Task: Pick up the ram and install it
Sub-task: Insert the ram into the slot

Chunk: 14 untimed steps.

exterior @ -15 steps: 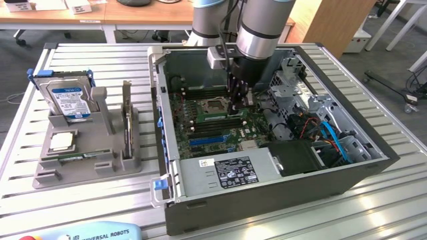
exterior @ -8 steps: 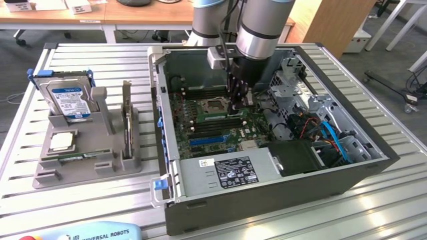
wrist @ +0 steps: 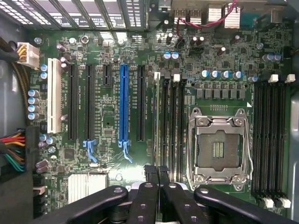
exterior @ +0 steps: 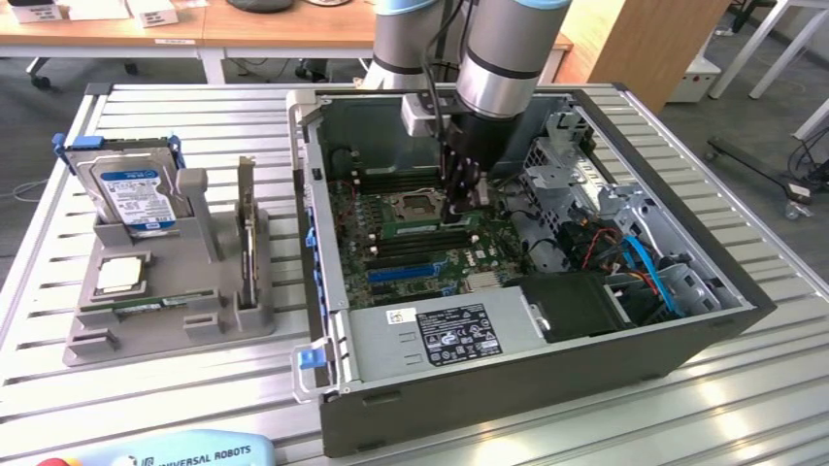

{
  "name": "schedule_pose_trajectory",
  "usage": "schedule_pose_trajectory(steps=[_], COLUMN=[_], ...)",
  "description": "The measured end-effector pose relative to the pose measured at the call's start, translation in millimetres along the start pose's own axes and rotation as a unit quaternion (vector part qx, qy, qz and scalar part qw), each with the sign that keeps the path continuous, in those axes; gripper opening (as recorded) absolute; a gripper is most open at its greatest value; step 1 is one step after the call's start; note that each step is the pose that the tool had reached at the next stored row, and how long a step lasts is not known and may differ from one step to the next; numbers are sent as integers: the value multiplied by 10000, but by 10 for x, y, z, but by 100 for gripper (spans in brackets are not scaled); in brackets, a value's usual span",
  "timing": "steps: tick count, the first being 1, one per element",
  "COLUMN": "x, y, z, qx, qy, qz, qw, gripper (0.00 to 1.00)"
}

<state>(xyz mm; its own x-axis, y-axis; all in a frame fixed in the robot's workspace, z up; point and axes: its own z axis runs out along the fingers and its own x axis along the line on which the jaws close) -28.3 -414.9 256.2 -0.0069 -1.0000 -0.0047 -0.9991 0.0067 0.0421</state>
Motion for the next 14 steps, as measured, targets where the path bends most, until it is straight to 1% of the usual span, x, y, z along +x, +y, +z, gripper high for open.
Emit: schedule_pose_trajectory(steps=[3,10,14], x=[0,-1,1], y=[-1,-1,-2], z=[21,31,53], qx=[0,1,-1], qy=[0,-2,1], qz=[6,7,7], qw=[10000,10000,10000], gripper=[11,11,11])
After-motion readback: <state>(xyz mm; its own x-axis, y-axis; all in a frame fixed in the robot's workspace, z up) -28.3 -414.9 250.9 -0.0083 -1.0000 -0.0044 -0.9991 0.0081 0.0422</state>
